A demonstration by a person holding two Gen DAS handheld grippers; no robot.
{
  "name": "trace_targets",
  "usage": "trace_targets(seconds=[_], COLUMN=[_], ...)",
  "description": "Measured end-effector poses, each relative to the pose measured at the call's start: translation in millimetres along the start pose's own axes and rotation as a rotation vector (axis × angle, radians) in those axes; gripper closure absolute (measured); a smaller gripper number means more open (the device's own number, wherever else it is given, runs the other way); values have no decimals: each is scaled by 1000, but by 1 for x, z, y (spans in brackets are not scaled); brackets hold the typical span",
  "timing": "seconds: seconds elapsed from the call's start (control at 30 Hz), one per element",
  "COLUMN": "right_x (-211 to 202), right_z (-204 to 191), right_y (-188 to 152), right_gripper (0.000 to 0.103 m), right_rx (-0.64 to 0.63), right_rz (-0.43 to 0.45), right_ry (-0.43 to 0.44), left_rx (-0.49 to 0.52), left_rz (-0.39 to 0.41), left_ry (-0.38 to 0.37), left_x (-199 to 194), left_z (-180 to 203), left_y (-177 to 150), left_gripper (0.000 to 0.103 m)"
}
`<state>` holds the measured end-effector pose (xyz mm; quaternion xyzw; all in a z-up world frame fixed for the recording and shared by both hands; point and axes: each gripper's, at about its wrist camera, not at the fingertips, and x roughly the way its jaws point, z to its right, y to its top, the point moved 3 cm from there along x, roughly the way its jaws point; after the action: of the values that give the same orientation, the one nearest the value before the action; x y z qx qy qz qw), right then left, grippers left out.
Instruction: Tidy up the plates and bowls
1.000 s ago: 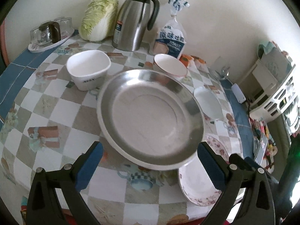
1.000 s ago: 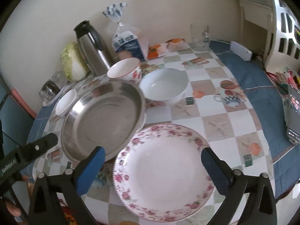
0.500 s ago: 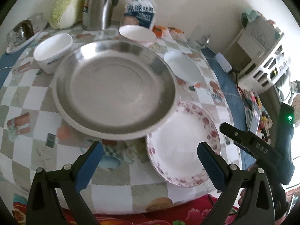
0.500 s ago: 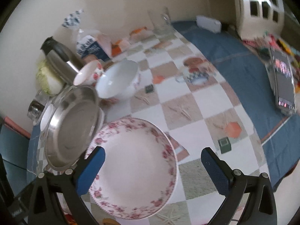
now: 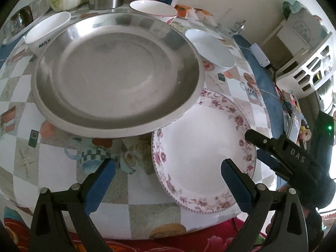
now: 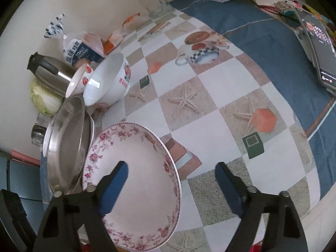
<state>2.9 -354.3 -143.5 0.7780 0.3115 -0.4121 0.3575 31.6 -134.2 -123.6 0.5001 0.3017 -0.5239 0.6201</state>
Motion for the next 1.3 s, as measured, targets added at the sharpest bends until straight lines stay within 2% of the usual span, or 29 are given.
trace_targets(seconds=[0.17,0.27,0.43,0.53,0.6,0.67,0.83,0.97,1.2,1.23,1.3], right_x=[3,6,10,11,12,12,13,12,8,8,4], right_z=[-3,-4,-4,-4,-3,-3,2,1,6,8,13], right_y=[0,-1,-1,-2,-2,-3,-5,-4,-6,-6,-7], right_gripper=[24,32,36,45,51,62,77,79,79,79,79], right_rx=[-15,-17,-13,-14,-15,-12,-9,-32,-20,-15,-1], right_rz=[-5,-13,-25,-32,-39,-41,-47,-47,-45,-44,-38], right_ry=[0,1,-1,1,4,5,-19,-53,-58,-60,-71], left_rx=[10,-17,-53,-77,-92,-102,-99,-108,-91,-90,-81], left_rz=[-22,-26,-28,-35,-46,-58,-57,-51,-49,-47,-38], left_ry=[44,65,87,92,94,93,98,98,111,112,125], left_x=[11,16,20,27,29,32,32,34,39,39,39], left_z=[3,-1,-6,-7,-10,-11,-10,-8,2,3,5], left_y=[1,1,-1,-1,-2,-4,-4,-2,-1,0,1], left_gripper=[3,3,3,6,14,19,19,19,20,21,33])
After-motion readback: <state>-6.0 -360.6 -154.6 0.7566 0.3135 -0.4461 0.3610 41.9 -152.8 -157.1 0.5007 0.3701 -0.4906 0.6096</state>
